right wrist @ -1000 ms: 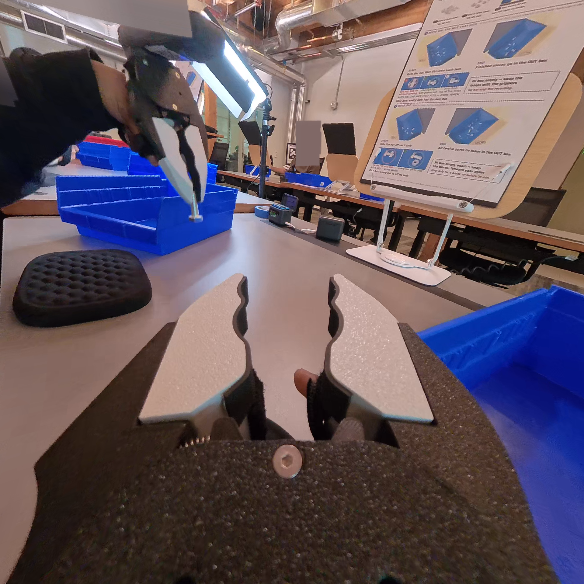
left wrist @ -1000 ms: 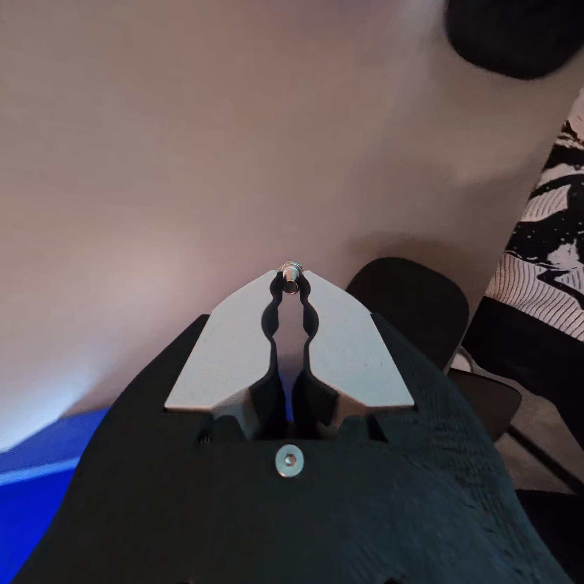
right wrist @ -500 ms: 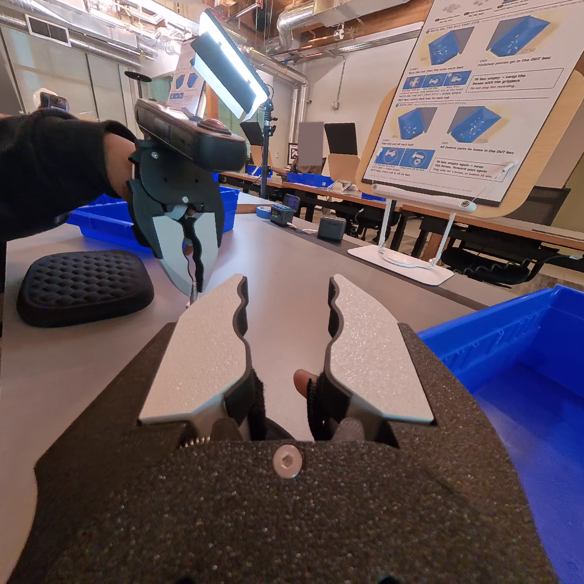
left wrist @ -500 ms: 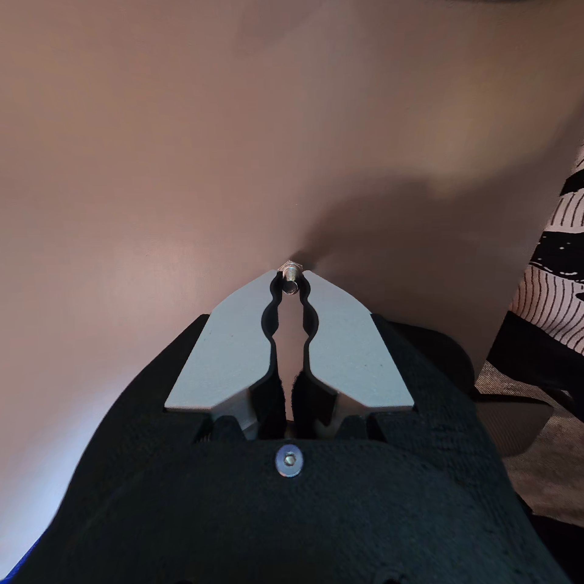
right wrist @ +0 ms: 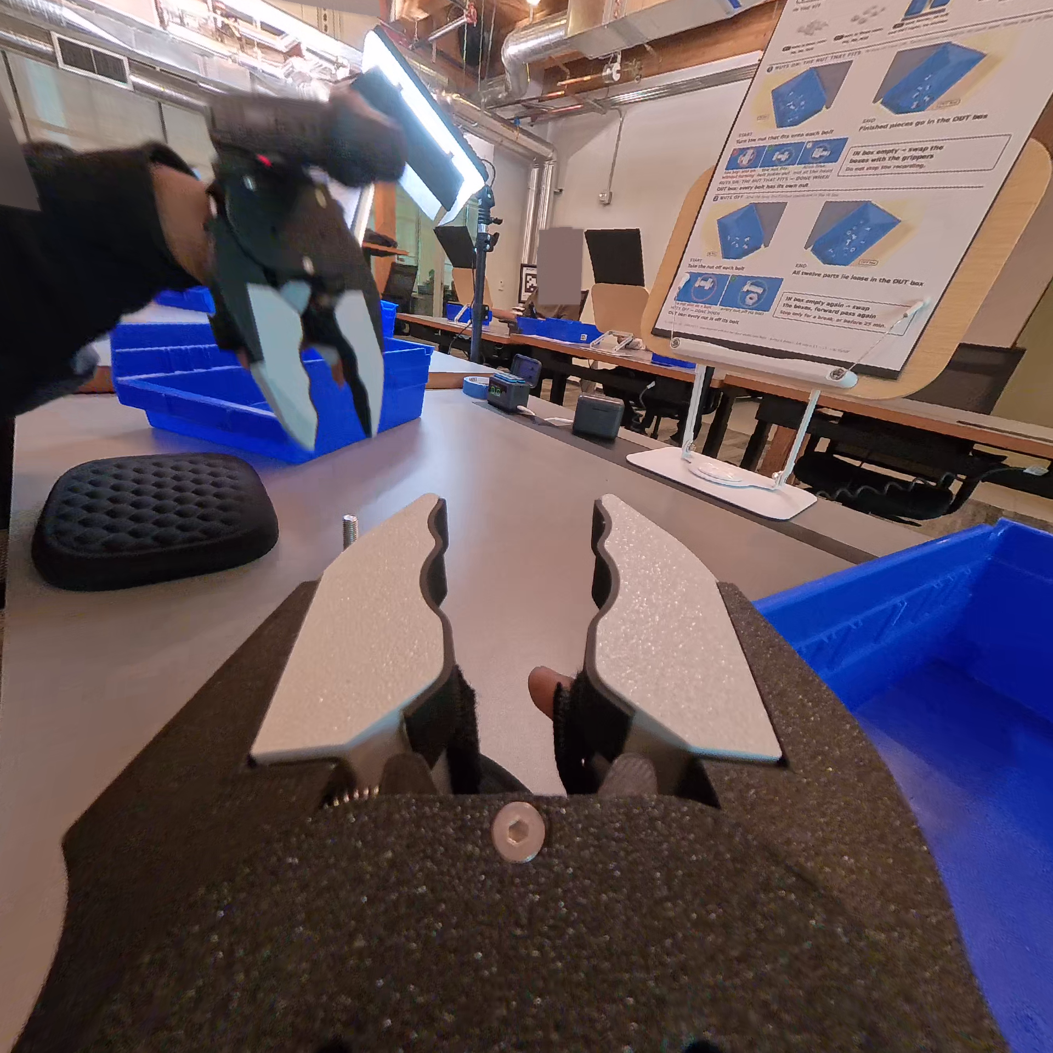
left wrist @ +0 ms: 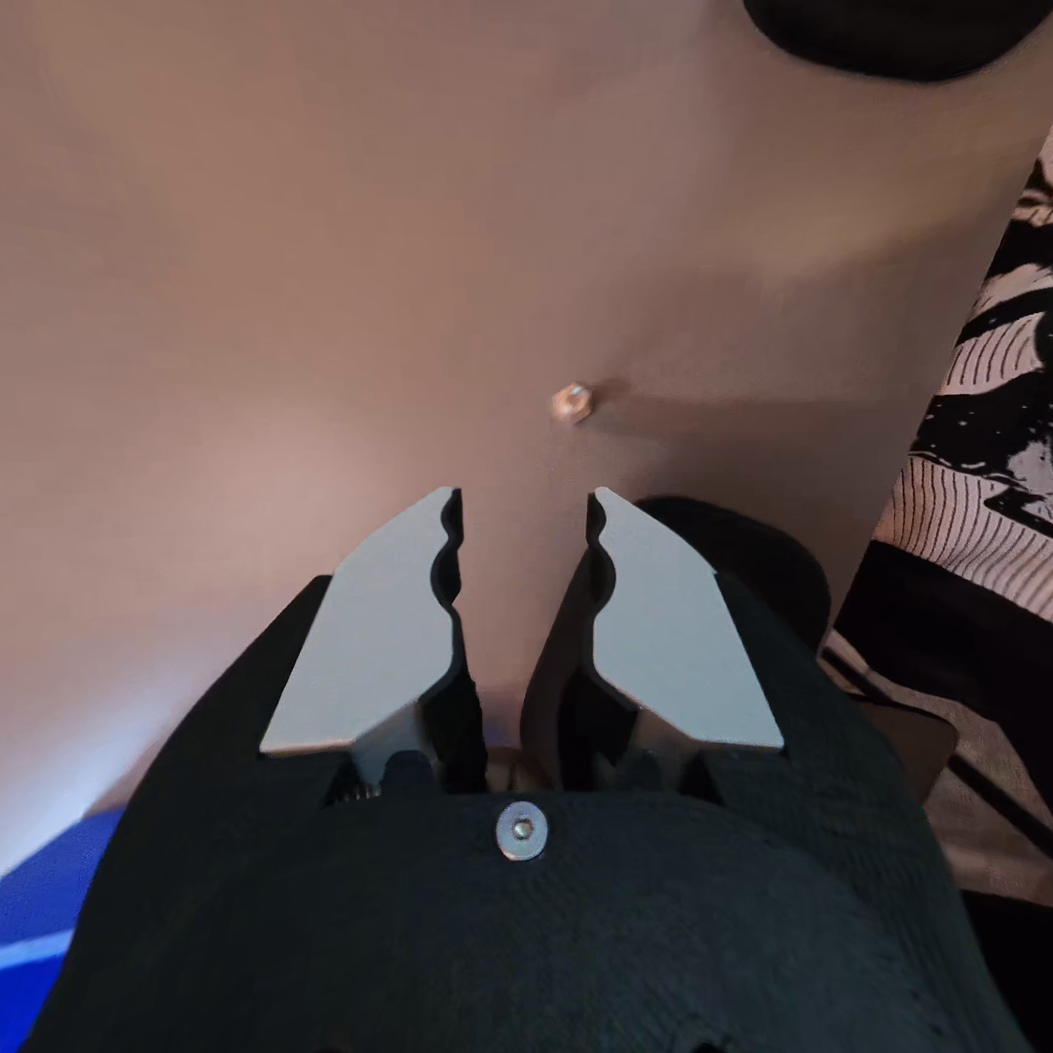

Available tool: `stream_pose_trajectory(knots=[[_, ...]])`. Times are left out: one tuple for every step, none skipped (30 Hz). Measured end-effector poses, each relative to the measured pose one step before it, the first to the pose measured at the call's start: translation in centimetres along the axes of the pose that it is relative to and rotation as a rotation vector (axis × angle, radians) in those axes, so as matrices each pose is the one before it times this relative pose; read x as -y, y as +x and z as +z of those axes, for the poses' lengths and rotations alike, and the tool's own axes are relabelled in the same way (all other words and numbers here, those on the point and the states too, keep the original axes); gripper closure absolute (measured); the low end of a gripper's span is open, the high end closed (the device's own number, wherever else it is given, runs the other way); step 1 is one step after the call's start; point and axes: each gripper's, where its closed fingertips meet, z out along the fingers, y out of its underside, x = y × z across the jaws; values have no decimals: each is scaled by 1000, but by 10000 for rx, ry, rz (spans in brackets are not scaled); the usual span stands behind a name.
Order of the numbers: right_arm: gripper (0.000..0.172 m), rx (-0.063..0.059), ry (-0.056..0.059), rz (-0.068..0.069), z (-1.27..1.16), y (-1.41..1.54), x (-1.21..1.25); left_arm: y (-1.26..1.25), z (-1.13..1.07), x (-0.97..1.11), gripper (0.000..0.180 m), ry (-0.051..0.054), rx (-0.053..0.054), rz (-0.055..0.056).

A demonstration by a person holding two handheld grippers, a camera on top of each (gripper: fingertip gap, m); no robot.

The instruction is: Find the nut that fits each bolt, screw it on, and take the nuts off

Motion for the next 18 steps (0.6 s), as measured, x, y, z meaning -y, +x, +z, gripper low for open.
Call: stream_pose_trajectory(knots=[[123, 2, 10, -8, -11, -12, 8, -976, -1902, -690, 139, 365, 303, -385], [123, 2, 10, -9, -9, -19, 18, -1208, -1915, -873, 136, 323, 316, -500], [123, 2, 2, -11, 3, -4, 3, -1417, -1779, -1107, 136, 209, 322, -577], [123, 5, -4, -15, 13, -23, -3, -1550, -1522, -1382, 136, 65, 297, -594], [123, 5, -4, -20, 6, -29, 9, -1733, -1152, -1564, 137, -58, 337, -604], [123, 2, -6, -22, 11, -14, -6, -1872, -741, -1736, 138, -197, 367, -615], [123, 2, -10, -20, 10, -26, -10, -1662, -283, -1872, 139, -339, 197, -564], [123, 4, -12, -11, 5, -15, -15, -1181, 159, -1862, 141, -386, -108, -519], [123, 7, -8, -8, 18, -19, -11, -1095, 508, -1828, 142, -450, -104, -480], [123, -2, -2, -9, 0, -1, -2, -1295, 804, -1748, 143, -489, 138, -458], [123, -6, 3, -4, -5, -1, 7, -1078, 1030, -1684, 144, -552, 90, -369], [123, -2, 3, 4, 0, 9, 3, -720, 1105, -1497, 144, -509, -63, -262], [123, -1, -2, 11, -4, 15, 5, -554, 1076, -1145, 143, -344, -132, -263], [123, 4, -4, 11, 5, -1, -8, -625, 941, -884, 144, -259, -70, -324], [123, 4, -4, 4, -5, 1, -6, -648, 814, -559, 145, -130, -17, -324], [123, 1, -6, -2, 8, -8, -8, -431, 685, -323, 146, -46, -101, -275], [123, 0, -10, -8, 7, -12, -12, -207, 583, -255, 148, -67, -161, -199], [123, 0, -7, -8, 6, -2, -10, -118, 460, -184, 148, -72, -95, -86]])
